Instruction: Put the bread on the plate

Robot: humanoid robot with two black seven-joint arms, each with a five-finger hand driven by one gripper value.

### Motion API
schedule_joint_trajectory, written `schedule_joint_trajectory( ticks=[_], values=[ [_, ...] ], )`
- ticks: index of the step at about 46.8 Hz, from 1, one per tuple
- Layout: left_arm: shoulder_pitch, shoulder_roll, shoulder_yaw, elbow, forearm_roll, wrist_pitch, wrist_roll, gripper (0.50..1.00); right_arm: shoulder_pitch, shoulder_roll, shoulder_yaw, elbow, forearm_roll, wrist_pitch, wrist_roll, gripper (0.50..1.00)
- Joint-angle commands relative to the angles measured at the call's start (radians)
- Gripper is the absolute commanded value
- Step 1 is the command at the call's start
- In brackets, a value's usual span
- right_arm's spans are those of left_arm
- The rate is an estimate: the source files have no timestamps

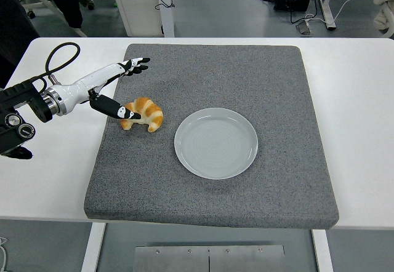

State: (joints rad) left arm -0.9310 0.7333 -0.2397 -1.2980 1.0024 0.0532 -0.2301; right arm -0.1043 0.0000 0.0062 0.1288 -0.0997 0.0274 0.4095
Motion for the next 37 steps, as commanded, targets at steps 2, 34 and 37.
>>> schedule_joint_trajectory(
  ticks=[2,34,37],
  values=[
    [0.0,0.0,0.008,0.0,0.024,0.002,0.0,0.972,0.0,0.0,0.0,0.0,0.0,0.0,0.0,1.0],
    [0.006,-0.026,0.089,0.078,0.251,0.152,-0.003,0.971,0.0,0.0,0.0,0.0,0.0,0.0,0.0,1.0],
    [0.005,-0.052,0.089,0.112,0.26,0.158,-0.003,0.971,0.0,0.0,0.0,0.0,0.0,0.0,0.0,1.0]
  ],
)
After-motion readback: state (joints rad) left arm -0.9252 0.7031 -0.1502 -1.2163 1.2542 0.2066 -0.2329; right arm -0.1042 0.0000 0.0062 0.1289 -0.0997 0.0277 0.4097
